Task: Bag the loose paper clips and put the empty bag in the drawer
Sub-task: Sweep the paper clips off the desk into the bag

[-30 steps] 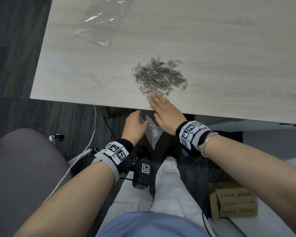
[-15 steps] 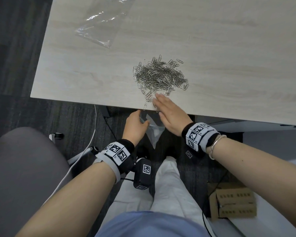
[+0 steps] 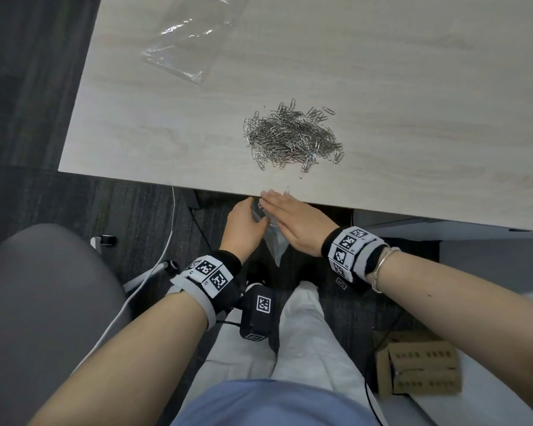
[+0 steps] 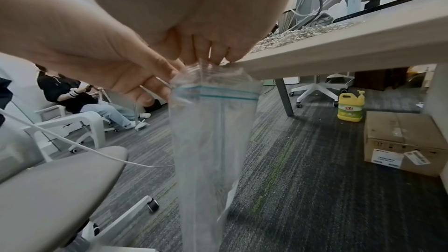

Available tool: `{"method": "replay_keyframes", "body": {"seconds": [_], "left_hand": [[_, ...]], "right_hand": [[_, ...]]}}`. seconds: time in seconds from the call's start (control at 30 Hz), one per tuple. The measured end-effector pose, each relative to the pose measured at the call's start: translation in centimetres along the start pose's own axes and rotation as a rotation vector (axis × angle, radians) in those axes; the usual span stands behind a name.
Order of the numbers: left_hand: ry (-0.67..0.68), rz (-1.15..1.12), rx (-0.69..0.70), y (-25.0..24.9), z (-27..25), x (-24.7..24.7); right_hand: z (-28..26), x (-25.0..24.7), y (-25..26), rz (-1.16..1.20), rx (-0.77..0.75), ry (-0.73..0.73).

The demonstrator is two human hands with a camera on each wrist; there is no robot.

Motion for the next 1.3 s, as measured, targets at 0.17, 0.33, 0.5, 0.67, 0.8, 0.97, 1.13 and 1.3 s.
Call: {"method": "replay_keyframes", "body": {"seconds": [0.17, 0.33, 0.5, 0.67, 0.8, 0.97, 1.13, 1.3], "left_hand": [[0.008, 0.022, -0.007, -0.1, 0.1, 0.5], [0.035, 0.045, 0.012, -0.7, 0.1, 1.9], [0.022, 0.047, 0.023, -1.3, 0.3, 2.8], [0.011, 0.054, 0.035, -1.2, 0.4, 3.1], [0.002, 0.071, 0.035, -1.3, 0.4, 3.1], [0.011, 0.031, 0.033, -1.2, 0.5, 3.2], [0.022, 0.048, 0.029, -0.9, 0.5, 3.5], [0.016, 0.04, 0.004, -0.9, 0.6, 3.6]], "right_hand": [[-1.2, -1.5, -0.7, 0.066, -0.004, -0.104], [-1.8, -6.0, -5.8, -0.082, 0.288, -0.25], [-1.5, -5.2, -7.3, -0.132, 0.329, -0.141], [-2.0, -3.1, -5.5, -0.149, 0.228, -0.053], [-2.9, -1.2, -3.4, -0.132, 0.113, 0.004], [-4.5, -0.3, -1.6, -0.021, 0.006, 0.014], [-4.3, -5.9, -6.7, -0.023, 0.274, -0.215], [-2.8, -8.6, -11.6, 0.032, 0.487, -0.234]]}}
Point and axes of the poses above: each hand's wrist, its own z-axis towards the middle knuckle, its own x-axis out of the palm, y = z × x, the point moved 10 cm from there along z, towards the middle knuckle, and after that the axes turned 4 degrees about z, right-handed, at the moved point
